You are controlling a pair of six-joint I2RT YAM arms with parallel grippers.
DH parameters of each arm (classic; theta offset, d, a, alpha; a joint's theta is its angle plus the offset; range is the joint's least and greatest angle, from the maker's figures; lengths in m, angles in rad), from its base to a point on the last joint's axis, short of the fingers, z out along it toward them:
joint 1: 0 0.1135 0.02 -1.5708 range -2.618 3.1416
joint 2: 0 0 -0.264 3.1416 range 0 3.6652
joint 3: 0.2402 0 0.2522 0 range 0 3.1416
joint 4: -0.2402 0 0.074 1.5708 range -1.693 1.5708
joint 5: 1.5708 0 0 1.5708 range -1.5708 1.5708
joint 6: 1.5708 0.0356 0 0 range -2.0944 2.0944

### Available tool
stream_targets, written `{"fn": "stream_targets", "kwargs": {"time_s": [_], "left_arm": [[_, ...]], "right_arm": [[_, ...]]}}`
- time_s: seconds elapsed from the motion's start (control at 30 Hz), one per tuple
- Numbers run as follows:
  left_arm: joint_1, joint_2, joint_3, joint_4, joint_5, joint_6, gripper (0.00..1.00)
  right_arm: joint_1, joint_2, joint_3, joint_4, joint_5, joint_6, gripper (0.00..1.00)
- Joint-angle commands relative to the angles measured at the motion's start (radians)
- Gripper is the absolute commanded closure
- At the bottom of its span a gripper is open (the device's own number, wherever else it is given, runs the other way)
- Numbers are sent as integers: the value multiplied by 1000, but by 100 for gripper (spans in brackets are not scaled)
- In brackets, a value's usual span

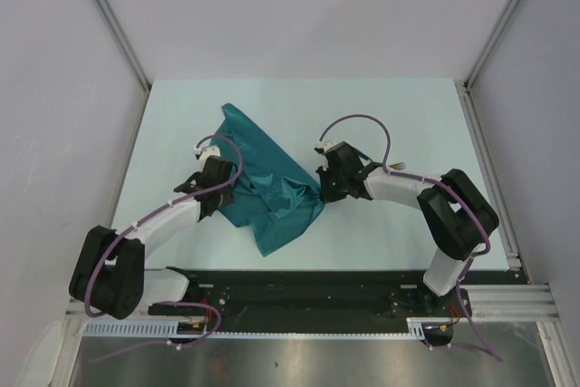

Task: Fold the napkin, place the utensils inside, and roll it up
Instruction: Move the napkin to the centre of the board

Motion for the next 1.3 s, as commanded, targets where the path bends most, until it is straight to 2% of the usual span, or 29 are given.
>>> {"fn": "stream_targets", "kwargs": {"time_s": [0.0, 0.37, 0.5, 0.73, 0.8, 0.87, 0.9, 0.93, 1.03, 1.2, 1.27], "left_arm": [[15, 36, 39, -18, 6, -27, 53], [57, 134, 58, -3, 78, -25, 56], [75, 152, 35, 11, 107, -38, 66], [78, 152, 4, 22, 131, -45, 73], [78, 120, -4, 22, 131, -45, 76], [77, 88, -8, 22, 133, -39, 78], [78, 80, -11, 22, 133, -39, 81], [78, 74, -11, 20, 139, -38, 84], [78, 57, -11, 12, 147, -33, 88], [81, -9, -16, 0, 145, -35, 88], [86, -27, -21, 2, 157, -36, 89]], "right_arm": [[-12, -24, 18, -12, 2, -6, 100], [-31, -32, 16, -10, -4, -8, 100], [-34, -40, 16, -13, -2, -10, 100], [-39, -58, 36, -36, -4, -10, 100], [-35, -67, 67, -74, 4, -11, 97], [-25, -90, 93, -130, 47, -32, 88], [4, -96, 125, -148, 73, -45, 83], [23, -106, 144, -167, 138, -54, 72], [104, -113, 208, -216, 206, -80, 59], [199, -58, 296, -267, 281, -48, 48], [224, -37, 296, -222, 237, -56, 47]]}}
